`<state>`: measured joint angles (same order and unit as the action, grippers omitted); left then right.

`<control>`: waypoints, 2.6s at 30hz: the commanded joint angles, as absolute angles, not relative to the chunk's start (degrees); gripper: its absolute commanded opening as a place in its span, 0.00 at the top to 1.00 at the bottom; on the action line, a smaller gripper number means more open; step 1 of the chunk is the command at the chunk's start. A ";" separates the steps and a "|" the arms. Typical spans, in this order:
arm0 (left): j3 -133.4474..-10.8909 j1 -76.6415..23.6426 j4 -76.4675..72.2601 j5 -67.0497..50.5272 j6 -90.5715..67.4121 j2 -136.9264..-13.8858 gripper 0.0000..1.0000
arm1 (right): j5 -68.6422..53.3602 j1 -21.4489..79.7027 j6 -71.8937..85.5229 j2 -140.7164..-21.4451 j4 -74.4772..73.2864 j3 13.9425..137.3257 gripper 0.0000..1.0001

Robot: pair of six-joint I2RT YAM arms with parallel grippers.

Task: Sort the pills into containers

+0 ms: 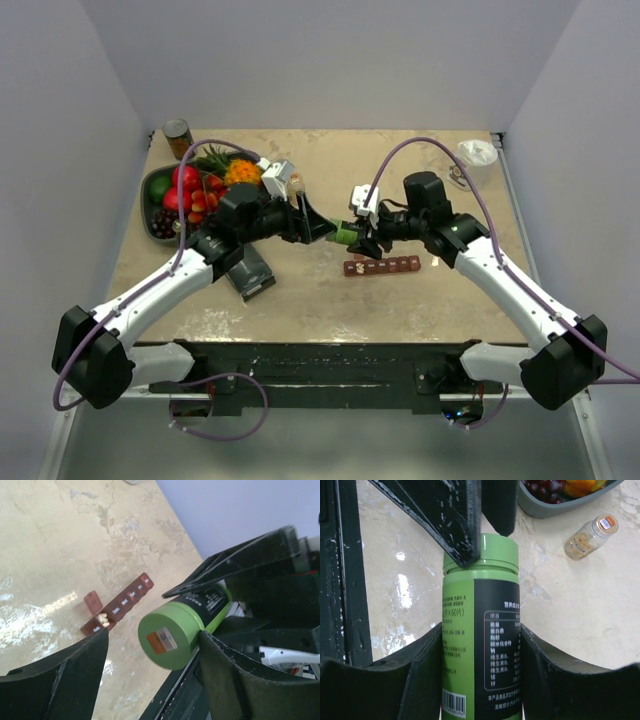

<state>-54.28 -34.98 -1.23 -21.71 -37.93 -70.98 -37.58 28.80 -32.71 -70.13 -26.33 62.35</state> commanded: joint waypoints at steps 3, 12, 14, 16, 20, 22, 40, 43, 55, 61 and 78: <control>-46.85 -29.98 -2.19 -29.43 -31.74 -68.73 0.23 | -42.18 27.86 -29.71 -68.99 -21.27 64.16 1.00; -44.04 -29.71 -12.63 -40.68 -32.95 -67.42 0.18 | -45.87 27.69 -25.75 -69.96 -17.32 61.26 1.00; -42.63 -29.53 -15.98 -44.88 -33.48 -66.36 0.15 | -46.84 27.33 -25.14 -69.96 -16.79 60.82 1.00; -40.97 -29.01 -20.82 -47.80 -34.71 -64.87 0.09 | -48.50 27.16 -24.79 -69.96 -16.35 60.47 1.00; -39.46 -28.48 -25.65 -50.10 -37.96 -64.25 0.03 | -51.23 26.98 -24.61 -69.87 -15.82 59.94 1.00; -39.29 -28.30 -29.08 -50.71 -41.56 -64.95 0.01 | -52.38 26.90 -24.61 -69.87 -15.65 59.85 1.00; -44.29 -28.30 -32.52 -50.01 -47.99 -71.01 0.28 | -55.99 26.98 -24.61 -69.96 -14.85 58.71 1.00; -45.35 -28.30 -32.87 -52.89 -46.59 -71.89 0.44 | -55.99 26.89 -24.35 -70.14 -14.24 58.27 1.00; -54.31 -29.71 -1.95 -56.78 2.77 -68.47 0.74 | -71.70 26.54 -8.71 -77.51 -8.17 59.67 1.00; -56.34 -30.85 7.56 -56.68 24.33 -68.29 0.71 | -84.78 26.63 -3.17 -83.84 -10.45 63.36 1.00; -43.05 -27.95 -17.95 -35.79 -17.18 -45.27 0.01 | -72.36 26.63 -37.25 -85.61 -41.02 72.24 1.00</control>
